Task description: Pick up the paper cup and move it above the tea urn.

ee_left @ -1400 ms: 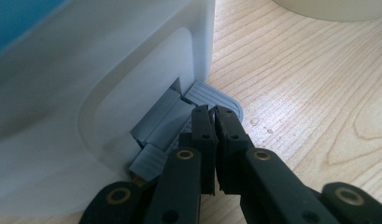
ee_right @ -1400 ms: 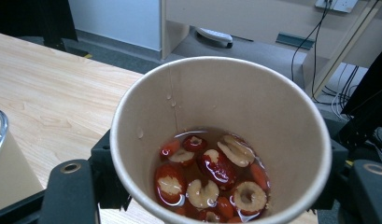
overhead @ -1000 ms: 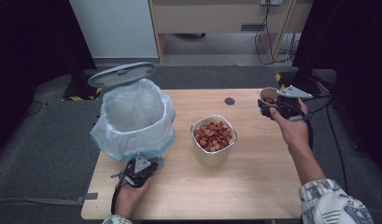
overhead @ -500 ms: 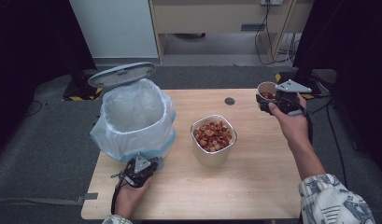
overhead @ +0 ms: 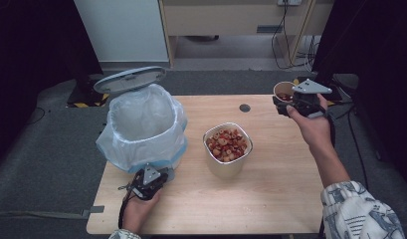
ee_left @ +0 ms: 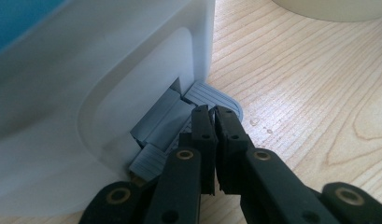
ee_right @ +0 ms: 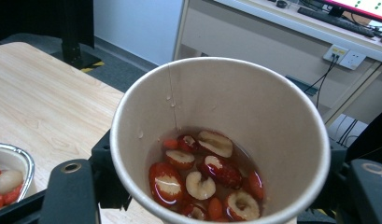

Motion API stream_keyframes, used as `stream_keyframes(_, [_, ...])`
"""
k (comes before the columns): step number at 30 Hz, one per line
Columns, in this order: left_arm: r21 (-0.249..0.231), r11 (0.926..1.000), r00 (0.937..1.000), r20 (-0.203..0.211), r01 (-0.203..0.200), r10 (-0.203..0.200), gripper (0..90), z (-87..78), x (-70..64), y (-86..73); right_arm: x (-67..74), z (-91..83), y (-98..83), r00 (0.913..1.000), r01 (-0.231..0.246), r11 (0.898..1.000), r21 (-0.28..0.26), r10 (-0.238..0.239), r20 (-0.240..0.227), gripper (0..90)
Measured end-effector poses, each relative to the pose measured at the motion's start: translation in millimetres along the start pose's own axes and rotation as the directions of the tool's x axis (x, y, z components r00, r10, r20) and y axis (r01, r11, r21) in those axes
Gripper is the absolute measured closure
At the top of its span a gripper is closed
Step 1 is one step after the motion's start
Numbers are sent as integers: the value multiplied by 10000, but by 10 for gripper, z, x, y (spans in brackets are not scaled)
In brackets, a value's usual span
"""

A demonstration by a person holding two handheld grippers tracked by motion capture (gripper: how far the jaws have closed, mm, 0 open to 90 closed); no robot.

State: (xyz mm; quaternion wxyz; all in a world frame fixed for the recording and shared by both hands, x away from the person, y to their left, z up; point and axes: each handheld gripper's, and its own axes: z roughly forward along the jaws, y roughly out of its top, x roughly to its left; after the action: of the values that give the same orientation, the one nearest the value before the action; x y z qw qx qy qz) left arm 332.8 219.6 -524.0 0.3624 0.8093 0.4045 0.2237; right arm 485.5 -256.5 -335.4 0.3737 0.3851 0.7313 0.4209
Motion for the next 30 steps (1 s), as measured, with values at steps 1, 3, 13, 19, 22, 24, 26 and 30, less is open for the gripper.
stream_keyframes(1, [-1,10000,10000,0,-3,3,863,0,0,0,-6,-3,34,10000,86,10000,-15,-86,3,287])
stream_keyframes(3, [-9,10000,10000,1,10,-10,863,0,-1,0,-1,-2,71,9998,196,9998,-26,-197,-59,288])
stream_keyframes(13, [-33,10000,10000,3,44,-44,863,2,-3,-1,15,27,201,9968,452,9988,-207,-464,-645,291])
stream_keyframes(19, [-35,10000,10000,-10,11,-11,863,1,0,-1,-3,44,245,9963,379,9987,-326,-403,-763,293])
stream_keyframes(22, [-33,10000,10000,-9,21,-21,863,1,-1,-1,25,50,253,9945,518,9981,-345,-547,-895,293])
stream_keyframes(24, [-32,10000,10000,-12,10,-10,863,1,0,-1,24,51,255,9948,492,9981,-362,-523,-878,293])
stream_keyframes(26, [-20,10000,10000,-6,9,-9,863,1,-2,0,14,52,258,9956,471,9983,-340,-497,-790,293])
stream_keyframes(30, [-35,10000,10000,8,28,-28,863,2,-1,-1,42,59,275,9943,567,9978,-342,-595,-880,294])
